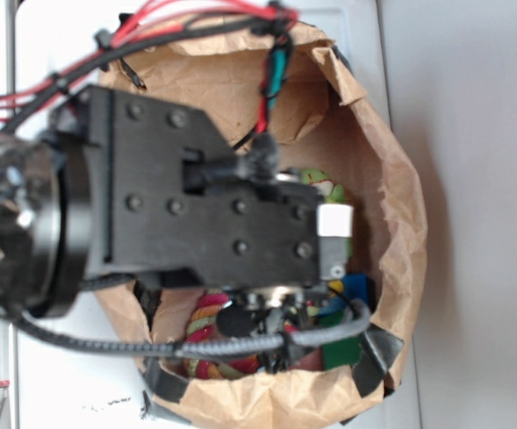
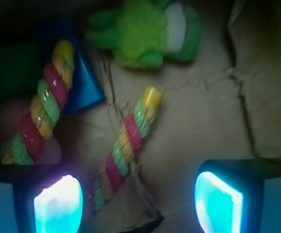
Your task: Grab the multicolored rope.
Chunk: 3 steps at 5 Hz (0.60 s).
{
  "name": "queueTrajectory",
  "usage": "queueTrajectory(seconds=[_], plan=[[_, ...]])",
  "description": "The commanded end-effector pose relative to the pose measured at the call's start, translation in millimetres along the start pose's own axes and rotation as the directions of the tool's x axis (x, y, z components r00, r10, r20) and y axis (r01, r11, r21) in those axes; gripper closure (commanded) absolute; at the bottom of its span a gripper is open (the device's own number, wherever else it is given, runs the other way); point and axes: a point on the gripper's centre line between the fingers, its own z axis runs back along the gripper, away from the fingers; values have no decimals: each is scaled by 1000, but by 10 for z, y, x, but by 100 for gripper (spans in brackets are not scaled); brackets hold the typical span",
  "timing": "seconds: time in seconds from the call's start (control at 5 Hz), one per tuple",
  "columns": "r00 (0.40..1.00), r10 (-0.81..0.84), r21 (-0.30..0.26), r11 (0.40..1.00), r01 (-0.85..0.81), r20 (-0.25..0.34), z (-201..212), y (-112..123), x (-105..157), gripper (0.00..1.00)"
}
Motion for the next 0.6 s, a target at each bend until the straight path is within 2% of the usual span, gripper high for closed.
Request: queueTrajectory(seconds=[0.0,0.2,0.4], plan=[[981,184,-172,966,-191,-56,132,-151,-51,0],[981,176,-243,951,-191,-81,154,-164,3,0],[984,166,-250,952,-177,-65,82,-213,14,0]])
